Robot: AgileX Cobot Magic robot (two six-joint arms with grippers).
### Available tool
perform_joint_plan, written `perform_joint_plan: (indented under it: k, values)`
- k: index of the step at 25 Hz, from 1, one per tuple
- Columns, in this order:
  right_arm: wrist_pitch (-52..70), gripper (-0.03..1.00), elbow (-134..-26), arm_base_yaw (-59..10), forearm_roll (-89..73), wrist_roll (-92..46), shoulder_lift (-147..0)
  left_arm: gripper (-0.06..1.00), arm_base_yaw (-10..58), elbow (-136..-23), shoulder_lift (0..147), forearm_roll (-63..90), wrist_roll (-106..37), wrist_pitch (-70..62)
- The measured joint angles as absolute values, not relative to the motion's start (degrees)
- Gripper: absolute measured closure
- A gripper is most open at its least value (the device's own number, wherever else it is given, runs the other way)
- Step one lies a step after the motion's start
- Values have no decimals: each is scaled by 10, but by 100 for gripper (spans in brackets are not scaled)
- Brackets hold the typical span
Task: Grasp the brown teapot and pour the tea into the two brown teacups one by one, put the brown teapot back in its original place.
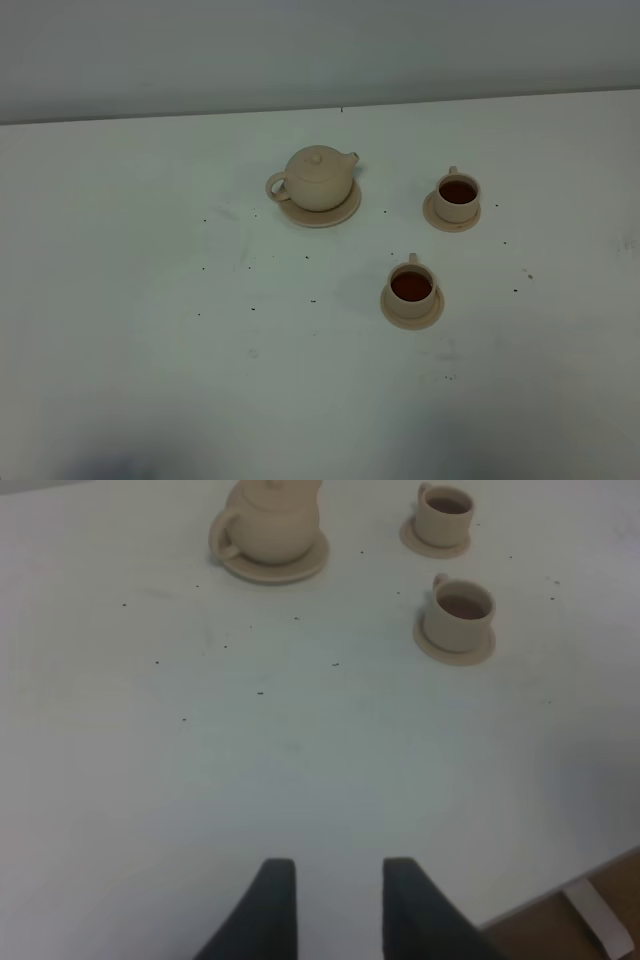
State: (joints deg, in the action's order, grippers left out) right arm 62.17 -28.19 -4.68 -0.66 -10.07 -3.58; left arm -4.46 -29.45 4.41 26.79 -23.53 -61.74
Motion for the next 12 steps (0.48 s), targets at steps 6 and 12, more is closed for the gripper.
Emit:
perform_joint_plan:
  k: [6,12]
  values:
    - [622,73,-282,-47,-7,-101,-36,71,-45,-295,44,267,-235,-617]
    - [622,73,-282,-47,-7,-101,-36,71,-45,-295,44,223,-230,-616]
